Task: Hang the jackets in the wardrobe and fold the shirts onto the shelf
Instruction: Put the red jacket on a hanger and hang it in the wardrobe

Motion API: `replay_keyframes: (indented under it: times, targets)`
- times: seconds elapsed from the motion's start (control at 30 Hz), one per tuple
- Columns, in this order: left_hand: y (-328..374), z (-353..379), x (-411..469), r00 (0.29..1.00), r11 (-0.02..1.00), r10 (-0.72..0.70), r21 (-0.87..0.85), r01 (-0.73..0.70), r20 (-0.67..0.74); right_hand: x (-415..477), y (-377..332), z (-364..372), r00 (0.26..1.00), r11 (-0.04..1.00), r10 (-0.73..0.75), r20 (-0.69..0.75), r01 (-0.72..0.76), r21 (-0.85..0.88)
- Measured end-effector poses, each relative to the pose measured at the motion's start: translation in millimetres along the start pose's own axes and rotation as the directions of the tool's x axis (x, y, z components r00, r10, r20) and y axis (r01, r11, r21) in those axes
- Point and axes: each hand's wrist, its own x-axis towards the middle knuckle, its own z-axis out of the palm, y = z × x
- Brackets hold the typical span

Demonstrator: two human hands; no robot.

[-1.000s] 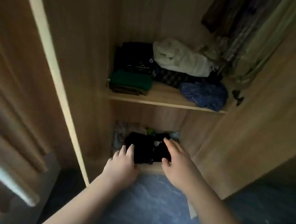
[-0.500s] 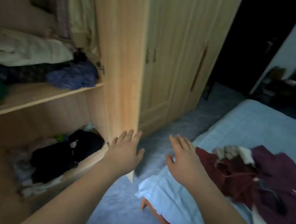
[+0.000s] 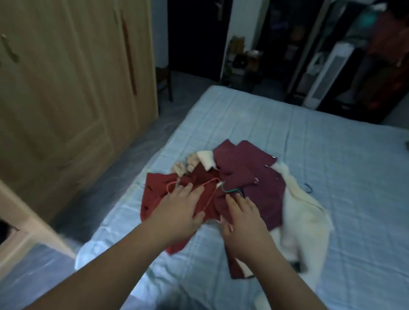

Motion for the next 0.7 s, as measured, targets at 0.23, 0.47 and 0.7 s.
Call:
replay_keyframes:
  times: [0.23, 0.47, 0.7]
  targets:
    - [16.9, 29.1, 70.7, 0.992, 0.996, 0.088, 0.013, -0.090, 0.095, 28.8, 55.0, 3.6, 0.991, 0.990, 0.134, 0.007, -0.134, 0.053]
    - [-16.5, 54.3, 163.1, 0.978, 0.991, 0.125, -0.068, -0.115, 0.166, 101.0, 82.3, 29.3, 0.974, 0.975, 0.218, 0.065, -0.220, 0.026]
    - [-91.3, 100.5, 229.5, 0.941, 0.994, 0.056, -0.102, -0.023, 0.334, 200.8, 82.5, 71.6, 0.940, 0.956, 0.272, 0.208, -0.288, 0.051]
